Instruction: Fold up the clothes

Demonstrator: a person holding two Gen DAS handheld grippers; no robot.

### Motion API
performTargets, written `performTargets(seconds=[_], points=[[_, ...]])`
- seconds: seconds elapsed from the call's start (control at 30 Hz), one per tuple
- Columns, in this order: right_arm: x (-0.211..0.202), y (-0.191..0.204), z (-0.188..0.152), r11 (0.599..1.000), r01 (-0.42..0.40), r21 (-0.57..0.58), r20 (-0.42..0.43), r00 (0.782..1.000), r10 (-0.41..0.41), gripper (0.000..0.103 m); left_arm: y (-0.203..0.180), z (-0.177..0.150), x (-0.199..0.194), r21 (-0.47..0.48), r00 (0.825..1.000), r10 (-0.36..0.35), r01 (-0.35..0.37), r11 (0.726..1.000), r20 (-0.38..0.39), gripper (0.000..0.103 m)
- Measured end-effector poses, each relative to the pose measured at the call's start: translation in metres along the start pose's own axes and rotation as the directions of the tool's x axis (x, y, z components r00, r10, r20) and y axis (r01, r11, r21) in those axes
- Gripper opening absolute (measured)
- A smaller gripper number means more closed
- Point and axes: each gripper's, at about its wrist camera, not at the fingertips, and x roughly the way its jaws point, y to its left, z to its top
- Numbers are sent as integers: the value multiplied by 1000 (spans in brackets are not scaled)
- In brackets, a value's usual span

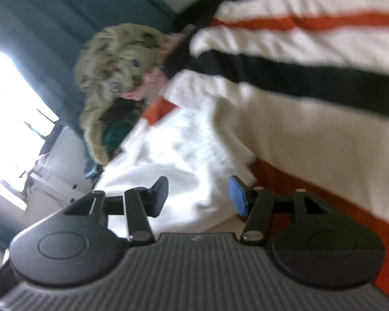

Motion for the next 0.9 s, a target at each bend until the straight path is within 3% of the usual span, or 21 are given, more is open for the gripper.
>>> performTargets(seconds=[0.2,0.33,0.47,0.6,0.9], points=[[-92,57,20,981,-82,-175,52,994,93,55,-56,26,-96,114,997,16,-25,993,75,80],[-151,85,19,955,-115,-275,55,989,135,57,-88,27,-158,170,992,21,-42,985,126,92],[-200,101,10,924,-127,-361,79,983,166,93,-111,21,-215,200,985,2,-37,979,173,103],[-236,109,-4,897,-107,-428,108,980,169,92,-124,3,-255,206,981,-10,-31,978,192,103],[-269,99,-61,863,-73,-500,168,969,179,92,-122,-49,-283,215,976,5,-54,975,220,103]])
